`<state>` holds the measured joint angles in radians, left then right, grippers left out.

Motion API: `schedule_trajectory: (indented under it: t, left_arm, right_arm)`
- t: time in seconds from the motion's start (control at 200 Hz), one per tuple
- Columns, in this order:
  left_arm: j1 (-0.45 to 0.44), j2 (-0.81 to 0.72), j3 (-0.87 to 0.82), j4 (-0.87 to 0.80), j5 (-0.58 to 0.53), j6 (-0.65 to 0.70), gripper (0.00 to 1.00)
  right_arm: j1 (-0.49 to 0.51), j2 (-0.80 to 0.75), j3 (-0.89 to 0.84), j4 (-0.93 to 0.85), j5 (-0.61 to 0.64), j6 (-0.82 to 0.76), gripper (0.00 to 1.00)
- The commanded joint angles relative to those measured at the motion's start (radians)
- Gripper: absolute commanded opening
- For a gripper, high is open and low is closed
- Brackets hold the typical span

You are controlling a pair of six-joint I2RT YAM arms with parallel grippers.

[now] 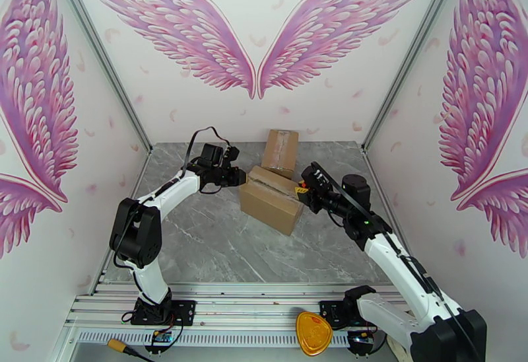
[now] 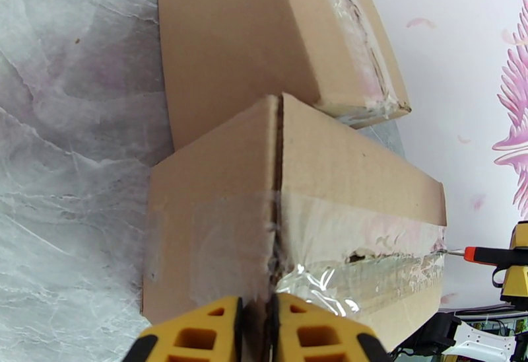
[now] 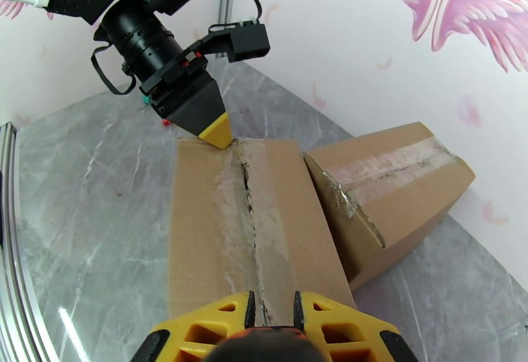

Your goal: Unpack the express box

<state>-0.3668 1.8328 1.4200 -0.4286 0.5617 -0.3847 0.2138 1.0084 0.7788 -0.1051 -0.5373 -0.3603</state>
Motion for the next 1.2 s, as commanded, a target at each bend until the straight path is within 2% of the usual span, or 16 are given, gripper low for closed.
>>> schedule_trajectory:
  t: [0.0,0.195,0.305,0.525,0.77,0.89,1.054,1.194]
  left_arm:
    - [0.034,0.112,-0.075,-0.250,-0.251,0.026,0.19]
    - [0.034,0.106,-0.072,-0.257,-0.251,0.027,0.19]
    - [0.032,0.089,-0.073,-0.258,-0.253,0.023,0.19]
    - [0.031,0.012,-0.082,-0.249,-0.261,0.004,0.18]
    - [0.031,-0.083,-0.093,-0.240,-0.282,-0.019,0.18]
    - [0.037,-0.115,-0.095,-0.245,-0.295,-0.022,0.17]
    - [0.040,-0.149,-0.064,-0.270,-0.304,0.005,0.17]
    - [0.046,-0.201,-0.019,-0.304,-0.338,0.052,0.22]
  right_arm:
    - [-0.049,-0.059,-0.023,-0.048,0.124,-0.012,0.00]
    - [-0.063,-0.117,-0.034,0.033,0.135,0.030,0.00]
    - [-0.071,-0.145,-0.042,0.094,0.187,0.055,0.00]
    - [-0.073,-0.168,-0.102,0.396,0.269,0.202,0.00]
    - [-0.078,-0.145,-0.165,0.541,0.354,0.272,0.00]
    - [-0.083,-0.125,-0.178,0.586,0.275,0.317,0.00]
    - [-0.082,-0.047,-0.134,0.556,0.023,0.368,0.00]
    - [-0.074,0.016,-0.111,0.561,-0.110,0.430,0.00]
